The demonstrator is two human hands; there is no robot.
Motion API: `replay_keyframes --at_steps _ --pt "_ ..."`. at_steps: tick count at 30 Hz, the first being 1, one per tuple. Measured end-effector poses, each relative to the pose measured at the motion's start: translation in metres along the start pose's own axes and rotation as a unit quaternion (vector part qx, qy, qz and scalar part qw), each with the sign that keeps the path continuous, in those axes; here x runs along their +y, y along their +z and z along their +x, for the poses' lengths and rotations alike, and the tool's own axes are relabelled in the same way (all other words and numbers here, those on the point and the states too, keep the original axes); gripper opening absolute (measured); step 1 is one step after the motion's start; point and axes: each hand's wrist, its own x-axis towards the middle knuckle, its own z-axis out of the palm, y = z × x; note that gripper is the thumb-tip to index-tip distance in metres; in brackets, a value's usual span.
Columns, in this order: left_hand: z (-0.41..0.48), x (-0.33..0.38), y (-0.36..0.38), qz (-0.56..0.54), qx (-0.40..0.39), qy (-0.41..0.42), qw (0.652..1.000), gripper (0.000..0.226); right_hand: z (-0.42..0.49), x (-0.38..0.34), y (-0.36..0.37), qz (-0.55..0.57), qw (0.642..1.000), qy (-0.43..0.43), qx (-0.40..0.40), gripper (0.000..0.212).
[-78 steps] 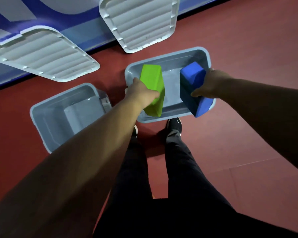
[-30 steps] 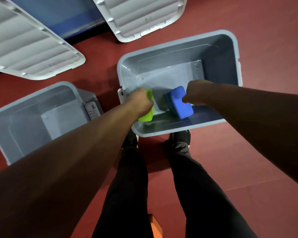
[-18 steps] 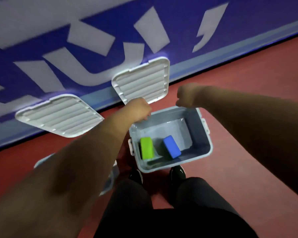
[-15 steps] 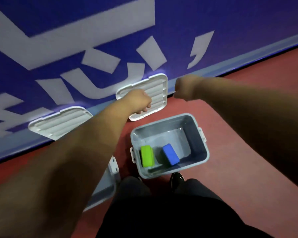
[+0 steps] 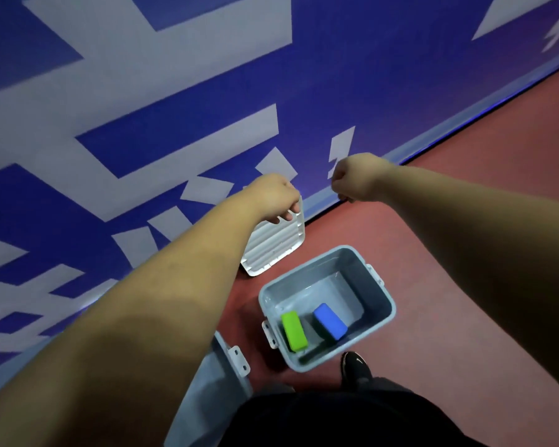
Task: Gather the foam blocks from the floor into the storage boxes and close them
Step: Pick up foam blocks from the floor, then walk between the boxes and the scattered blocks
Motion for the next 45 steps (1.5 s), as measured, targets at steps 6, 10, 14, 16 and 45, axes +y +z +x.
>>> replay_keyframes --at_steps 6,10,14,16,45 --pt "-0.010 -0.007 0.014 0.043 -0.090 0.031 0.995 0.024 -0.062 -0.009 0.027 0.043 0.995 0.091 -0.002 0.025" --pt "-0.015 0.005 0.063 0.099 -0.154 0.063 0.981 0.023 -0.122 0.012 0.051 0.093 0.980 0.177 0.006 0.026" --pt "-0.041 0.023 0.143 0.176 -0.255 0.110 0.944 0.026 -0.205 0.052 0.085 0.134 0.951 0.280 0.011 0.023" --pt "-0.062 0.030 0.188 0.211 -0.299 0.140 0.920 0.025 -0.254 0.076 0.106 0.158 0.929 0.335 0.012 0.024" --pt "-0.685 -0.079 0.667 0.603 -0.542 0.425 0.403 0.028 -1.016 0.003 0.551 0.544 0.357 0.722 0.235 0.022"
